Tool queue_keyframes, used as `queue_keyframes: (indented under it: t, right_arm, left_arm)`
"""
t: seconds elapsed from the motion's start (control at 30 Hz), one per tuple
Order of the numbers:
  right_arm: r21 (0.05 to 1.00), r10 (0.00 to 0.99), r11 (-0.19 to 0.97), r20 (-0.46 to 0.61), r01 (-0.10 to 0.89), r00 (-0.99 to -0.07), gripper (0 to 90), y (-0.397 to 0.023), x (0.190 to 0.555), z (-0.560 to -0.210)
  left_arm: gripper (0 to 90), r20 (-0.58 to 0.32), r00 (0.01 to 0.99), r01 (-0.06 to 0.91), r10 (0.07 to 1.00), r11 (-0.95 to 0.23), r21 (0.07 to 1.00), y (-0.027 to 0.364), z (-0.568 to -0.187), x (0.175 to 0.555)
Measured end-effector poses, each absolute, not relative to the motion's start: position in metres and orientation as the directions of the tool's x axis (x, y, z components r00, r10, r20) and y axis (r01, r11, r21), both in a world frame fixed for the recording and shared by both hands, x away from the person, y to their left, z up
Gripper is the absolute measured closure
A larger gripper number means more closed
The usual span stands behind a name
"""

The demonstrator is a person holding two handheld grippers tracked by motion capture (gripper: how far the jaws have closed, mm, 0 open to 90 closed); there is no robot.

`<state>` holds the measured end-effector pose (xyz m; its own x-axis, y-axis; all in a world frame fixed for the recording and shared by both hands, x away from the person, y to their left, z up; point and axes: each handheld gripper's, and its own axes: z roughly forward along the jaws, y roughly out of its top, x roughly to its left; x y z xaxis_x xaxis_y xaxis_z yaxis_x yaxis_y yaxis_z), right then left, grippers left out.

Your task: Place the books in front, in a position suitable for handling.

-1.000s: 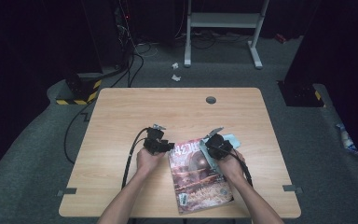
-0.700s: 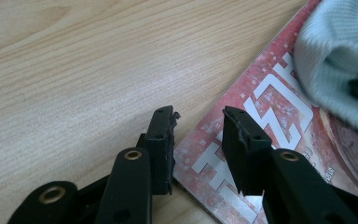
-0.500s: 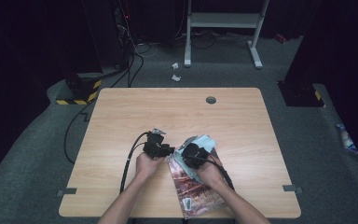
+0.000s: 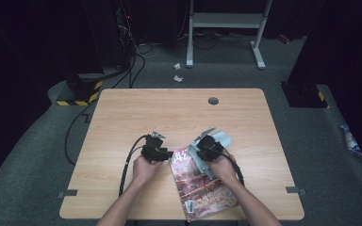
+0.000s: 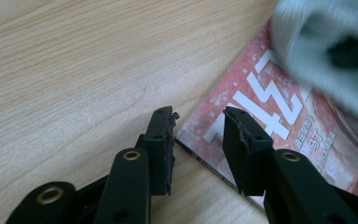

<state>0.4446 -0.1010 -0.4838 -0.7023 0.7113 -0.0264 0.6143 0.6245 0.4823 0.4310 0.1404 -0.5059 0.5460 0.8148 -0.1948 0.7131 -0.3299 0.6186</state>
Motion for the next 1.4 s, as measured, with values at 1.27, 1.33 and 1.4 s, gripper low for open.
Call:
queue_keyframes:
  t: [1.27,1.33,1.4]
  right_arm:
    - [0.462,0.713,0.654,-0.110,0.600,-0.693,84.5,-0.084,0.460,-0.483]
    - [0.454,0.695,0.673,-0.118,0.584,-0.709,84.6,-0.077,0.456,-0.484]
    - [0.456,0.667,0.693,-0.111,0.558,-0.737,84.6,-0.065,0.451,-0.486]
  left_arm:
    - [68.5,-0.209,0.545,0.715,0.812,-0.321,0.621,0.143,-0.508,0.427]
    - [68.5,-0.207,0.544,0.716,0.813,-0.321,0.620,0.143,-0.507,0.427]
    - [68.5,-0.208,0.544,0.716,0.813,-0.321,0.620,0.143,-0.507,0.427]
